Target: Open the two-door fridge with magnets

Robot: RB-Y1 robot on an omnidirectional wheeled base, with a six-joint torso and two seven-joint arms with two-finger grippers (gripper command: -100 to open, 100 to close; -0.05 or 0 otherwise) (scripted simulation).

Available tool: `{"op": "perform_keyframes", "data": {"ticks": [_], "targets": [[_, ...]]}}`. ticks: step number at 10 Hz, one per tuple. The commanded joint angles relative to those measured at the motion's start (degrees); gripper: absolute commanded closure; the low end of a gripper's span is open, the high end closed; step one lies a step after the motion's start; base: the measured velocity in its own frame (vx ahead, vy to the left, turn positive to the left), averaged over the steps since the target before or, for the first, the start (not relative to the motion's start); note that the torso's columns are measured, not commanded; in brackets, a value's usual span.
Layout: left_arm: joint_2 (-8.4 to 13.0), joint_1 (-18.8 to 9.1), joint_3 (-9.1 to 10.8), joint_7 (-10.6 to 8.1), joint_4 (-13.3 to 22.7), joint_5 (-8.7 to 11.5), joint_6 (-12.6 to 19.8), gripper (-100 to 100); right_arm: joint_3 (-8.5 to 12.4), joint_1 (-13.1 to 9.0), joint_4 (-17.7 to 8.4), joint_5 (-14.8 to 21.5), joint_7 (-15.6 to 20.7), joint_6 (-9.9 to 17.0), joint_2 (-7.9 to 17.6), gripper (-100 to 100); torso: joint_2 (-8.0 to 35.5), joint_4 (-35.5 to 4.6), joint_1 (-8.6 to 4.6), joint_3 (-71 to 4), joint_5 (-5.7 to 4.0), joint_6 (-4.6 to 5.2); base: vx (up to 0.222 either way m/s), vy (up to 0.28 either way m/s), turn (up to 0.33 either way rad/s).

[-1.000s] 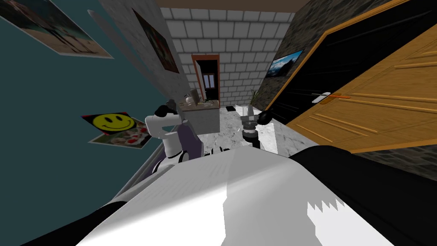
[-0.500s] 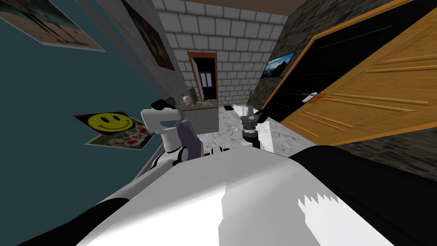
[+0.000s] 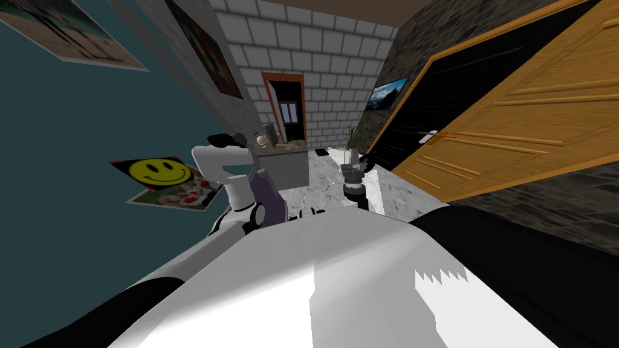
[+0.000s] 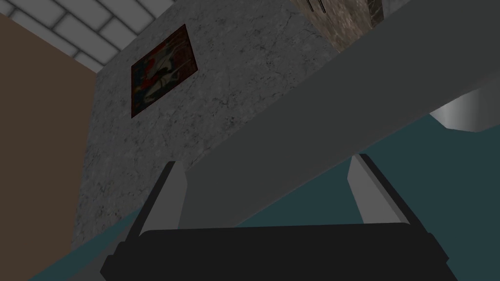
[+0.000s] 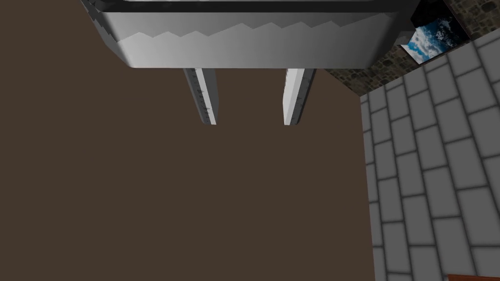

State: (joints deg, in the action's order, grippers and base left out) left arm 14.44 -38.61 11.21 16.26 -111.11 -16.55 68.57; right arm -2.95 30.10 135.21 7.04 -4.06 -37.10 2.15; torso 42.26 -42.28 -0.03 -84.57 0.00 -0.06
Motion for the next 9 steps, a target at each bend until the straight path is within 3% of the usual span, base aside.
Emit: {"op": "perform_keyframes", "data": {"ticks": [1,4,9], "targets": [[-0.02,0.01,-0.01,0.0,0.0,0.01,-0.03,100,0.0,0.0,0.0,0.0,0.0,0.0,0.0,0,0.0,0.0,0.0,-0.01,0.0,0.01,0.0,0.0,0.0],[-2.15,-0.59,-3.21,0.95,-1.45,2.27,0.63,100,-0.02,-0.03,0.0,0.0,0.0,0.0,-0.01,0,0.58,-0.18,-0.73,0.32,-0.32,0.19,-0.167,-0.111,-0.167],[-5.42,-1.57,-7.94,2.24,-3.65,5.72,1.62,100,-0.02,-0.04,0.0,0.0,0.0,0.01,-0.02,0,0.58,-0.35,-0.38,0.33,-0.23,0.07,-0.188,-0.161,-0.154]]}}
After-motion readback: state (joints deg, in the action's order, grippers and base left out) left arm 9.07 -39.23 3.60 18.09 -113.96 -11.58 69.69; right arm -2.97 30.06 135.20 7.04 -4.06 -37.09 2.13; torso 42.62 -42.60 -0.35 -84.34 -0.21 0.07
